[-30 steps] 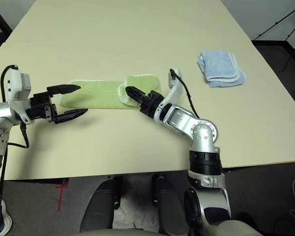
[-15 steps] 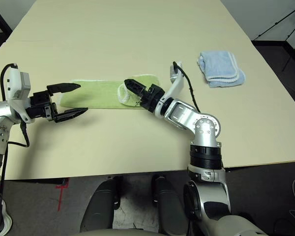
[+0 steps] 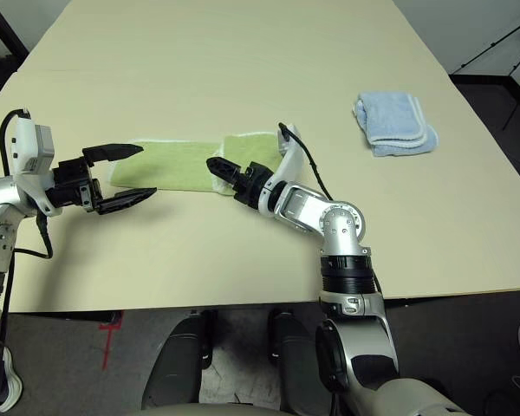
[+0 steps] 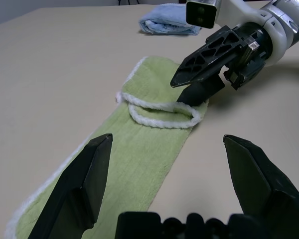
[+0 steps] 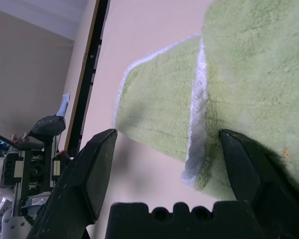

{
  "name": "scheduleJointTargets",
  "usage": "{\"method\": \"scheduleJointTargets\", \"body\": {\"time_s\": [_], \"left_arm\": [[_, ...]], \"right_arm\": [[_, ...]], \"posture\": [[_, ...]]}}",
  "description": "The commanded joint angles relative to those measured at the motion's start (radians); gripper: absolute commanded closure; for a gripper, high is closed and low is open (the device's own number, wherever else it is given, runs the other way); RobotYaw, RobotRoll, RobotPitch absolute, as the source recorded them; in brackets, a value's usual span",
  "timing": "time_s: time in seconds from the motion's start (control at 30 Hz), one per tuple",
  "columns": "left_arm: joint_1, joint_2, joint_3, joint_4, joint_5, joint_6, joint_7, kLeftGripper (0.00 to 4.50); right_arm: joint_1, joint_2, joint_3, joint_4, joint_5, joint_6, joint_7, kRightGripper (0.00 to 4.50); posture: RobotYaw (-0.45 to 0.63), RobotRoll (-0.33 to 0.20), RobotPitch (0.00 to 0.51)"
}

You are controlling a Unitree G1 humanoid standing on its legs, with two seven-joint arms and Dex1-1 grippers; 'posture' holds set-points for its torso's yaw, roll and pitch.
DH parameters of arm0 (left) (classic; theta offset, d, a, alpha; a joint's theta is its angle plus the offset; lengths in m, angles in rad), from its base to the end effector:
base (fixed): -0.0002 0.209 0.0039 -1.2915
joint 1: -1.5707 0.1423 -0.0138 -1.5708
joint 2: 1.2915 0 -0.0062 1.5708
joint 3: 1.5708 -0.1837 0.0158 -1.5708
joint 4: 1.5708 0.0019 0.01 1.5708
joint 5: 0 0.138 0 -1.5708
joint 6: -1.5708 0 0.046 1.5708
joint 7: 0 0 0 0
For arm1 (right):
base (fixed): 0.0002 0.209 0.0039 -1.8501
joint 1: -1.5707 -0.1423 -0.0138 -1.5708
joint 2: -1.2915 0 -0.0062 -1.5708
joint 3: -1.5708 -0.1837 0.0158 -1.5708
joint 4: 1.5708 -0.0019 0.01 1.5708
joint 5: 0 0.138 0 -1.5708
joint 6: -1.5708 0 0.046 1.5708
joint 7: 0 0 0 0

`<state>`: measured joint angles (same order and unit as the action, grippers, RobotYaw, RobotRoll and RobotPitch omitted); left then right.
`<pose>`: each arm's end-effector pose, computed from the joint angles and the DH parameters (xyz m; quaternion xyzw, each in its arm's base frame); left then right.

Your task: Fold the towel and set it aside.

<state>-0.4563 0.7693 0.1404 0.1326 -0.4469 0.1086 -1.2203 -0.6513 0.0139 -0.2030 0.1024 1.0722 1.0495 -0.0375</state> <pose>0.2638 0.2901 0.1997 0.1944 -0.0553 -0.5005 0.8418 0.2867 -0.1032 0.1547 0.3876 0.2218 0.3581 0.8200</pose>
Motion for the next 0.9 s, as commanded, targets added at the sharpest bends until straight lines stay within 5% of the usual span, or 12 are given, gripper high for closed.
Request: {"method": "scheduleJointTargets", "body": {"time_s": [0.03, 0.23, 0.67, 0.9], "left_arm": [[-0.008, 0.001, -0.013, -0.001, 0.013, 0.002, 0.001, 0.00], [-0.023, -0.004, -0.023, 0.015, 0.018, 0.000, -0.003, 0.00], [-0.062, -0.009, -0.025, 0.021, 0.020, 0.004, 0.005, 0.00], [-0.105, -0.038, -0.009, 0.036, 0.015, 0.056, 0.104, 0.00]], "right_arm": [[-0.036, -0.028, -0.048, -0.035, 0.031, 0.016, 0.004, 0.03], [-0.096, -0.076, -0.125, -0.038, 0.064, 0.002, -0.012, 0.03], [-0.056, -0.086, -0.100, 0.206, -0.143, -0.095, 0.050, 0.03], [-0.047, -0.102, -0.079, 0.168, -0.206, -0.118, 0.107, 0.03]], "posture": [[0.21, 0.000, 0.170], [0.20, 0.000, 0.165], [0.22, 0.000, 0.142], [0.20, 0.000, 0.144]]}}
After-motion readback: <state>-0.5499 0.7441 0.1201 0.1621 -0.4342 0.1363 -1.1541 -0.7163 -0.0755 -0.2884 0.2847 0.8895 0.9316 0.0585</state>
